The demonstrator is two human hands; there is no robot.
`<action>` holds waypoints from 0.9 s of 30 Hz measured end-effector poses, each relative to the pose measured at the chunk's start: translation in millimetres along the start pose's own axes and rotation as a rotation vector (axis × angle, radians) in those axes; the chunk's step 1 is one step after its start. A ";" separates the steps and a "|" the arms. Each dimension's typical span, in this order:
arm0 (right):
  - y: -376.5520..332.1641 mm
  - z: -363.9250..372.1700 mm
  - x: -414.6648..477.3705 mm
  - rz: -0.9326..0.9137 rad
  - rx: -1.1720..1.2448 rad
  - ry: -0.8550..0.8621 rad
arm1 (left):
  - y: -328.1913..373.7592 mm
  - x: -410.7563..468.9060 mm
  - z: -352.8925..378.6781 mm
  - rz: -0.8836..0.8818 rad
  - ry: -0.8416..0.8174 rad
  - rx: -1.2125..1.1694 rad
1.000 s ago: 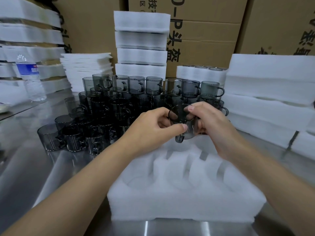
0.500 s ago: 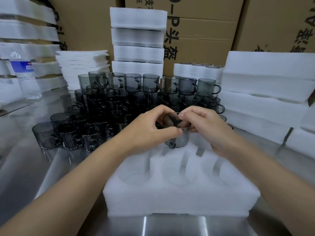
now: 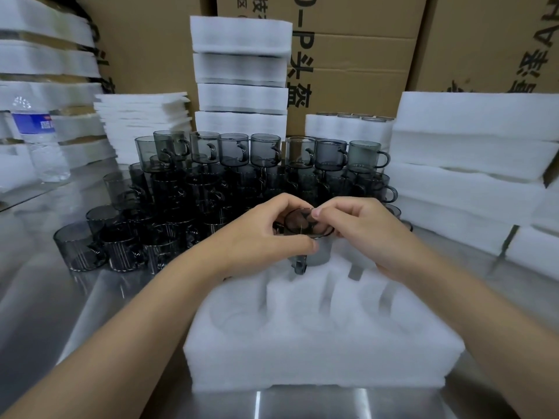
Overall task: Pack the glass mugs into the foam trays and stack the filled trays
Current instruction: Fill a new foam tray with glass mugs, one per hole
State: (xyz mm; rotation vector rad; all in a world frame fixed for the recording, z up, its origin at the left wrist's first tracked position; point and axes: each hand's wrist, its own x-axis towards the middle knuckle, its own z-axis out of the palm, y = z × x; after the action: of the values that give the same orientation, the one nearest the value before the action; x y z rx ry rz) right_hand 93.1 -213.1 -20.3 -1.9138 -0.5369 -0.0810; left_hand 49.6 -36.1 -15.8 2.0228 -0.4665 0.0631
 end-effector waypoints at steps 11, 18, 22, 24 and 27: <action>-5.9 2.1 -7.0 0.011 -0.179 0.052 | -7.6 -5.4 -7.0 0.044 -0.015 0.004; -6.6 2.2 -8.4 -0.008 -0.189 0.056 | -2.7 -8.7 -9.5 0.047 -0.042 0.058; -6.6 2.3 -8.6 0.011 -0.199 0.033 | -1.8 -9.3 -11.7 0.041 -0.080 0.113; -6.8 1.8 -8.6 0.027 -0.190 0.026 | -2.6 -8.8 -12.3 0.030 -0.073 0.122; -6.5 1.3 -8.7 0.063 -0.173 0.036 | -4.3 -8.1 -13.4 0.016 -0.072 0.171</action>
State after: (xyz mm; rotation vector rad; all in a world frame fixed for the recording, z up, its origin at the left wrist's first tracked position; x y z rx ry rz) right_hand 82.4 -212.8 -17.8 -2.0920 -0.4574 -0.1250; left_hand 45.6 -20.4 -14.9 2.1946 -0.5388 0.0414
